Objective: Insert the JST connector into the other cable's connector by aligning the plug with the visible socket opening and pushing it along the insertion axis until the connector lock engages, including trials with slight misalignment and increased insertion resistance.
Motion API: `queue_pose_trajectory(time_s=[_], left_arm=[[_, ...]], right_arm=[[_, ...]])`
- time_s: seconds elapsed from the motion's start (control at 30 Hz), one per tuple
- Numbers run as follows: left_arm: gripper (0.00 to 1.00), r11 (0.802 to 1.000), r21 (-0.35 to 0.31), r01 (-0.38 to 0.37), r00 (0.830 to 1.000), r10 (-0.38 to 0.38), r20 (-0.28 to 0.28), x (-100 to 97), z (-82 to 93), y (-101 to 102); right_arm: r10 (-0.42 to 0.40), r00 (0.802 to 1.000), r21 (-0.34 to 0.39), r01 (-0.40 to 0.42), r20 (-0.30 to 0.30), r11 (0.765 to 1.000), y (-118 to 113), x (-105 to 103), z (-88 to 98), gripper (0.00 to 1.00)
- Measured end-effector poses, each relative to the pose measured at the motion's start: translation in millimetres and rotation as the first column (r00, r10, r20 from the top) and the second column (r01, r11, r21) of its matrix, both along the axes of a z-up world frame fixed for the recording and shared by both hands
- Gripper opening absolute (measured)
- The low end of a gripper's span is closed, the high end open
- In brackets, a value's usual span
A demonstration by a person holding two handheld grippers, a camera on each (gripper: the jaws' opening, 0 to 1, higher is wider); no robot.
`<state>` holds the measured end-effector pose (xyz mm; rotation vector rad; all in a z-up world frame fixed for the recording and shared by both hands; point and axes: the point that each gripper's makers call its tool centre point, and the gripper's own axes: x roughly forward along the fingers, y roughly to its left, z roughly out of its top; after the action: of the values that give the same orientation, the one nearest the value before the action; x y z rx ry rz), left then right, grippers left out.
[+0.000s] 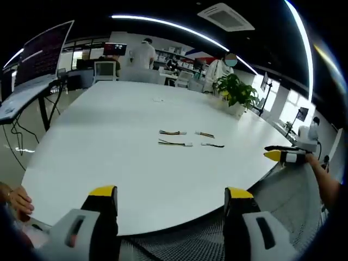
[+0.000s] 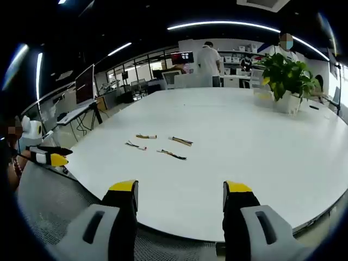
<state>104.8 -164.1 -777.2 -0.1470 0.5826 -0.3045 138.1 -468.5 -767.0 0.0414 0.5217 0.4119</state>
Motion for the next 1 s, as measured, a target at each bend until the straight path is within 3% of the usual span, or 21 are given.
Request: queue_pose_trajectory(time_s=[1.0], left_arm=[[0.75,1.0,0.003,0.008,1.0,-0.008,-0.002,0.0,-0.1,0.0]], right_arm=[[0.0,1.0,-0.004,0.0,-0.003,1.0,-3.2,3.5,-1.2,0.59]])
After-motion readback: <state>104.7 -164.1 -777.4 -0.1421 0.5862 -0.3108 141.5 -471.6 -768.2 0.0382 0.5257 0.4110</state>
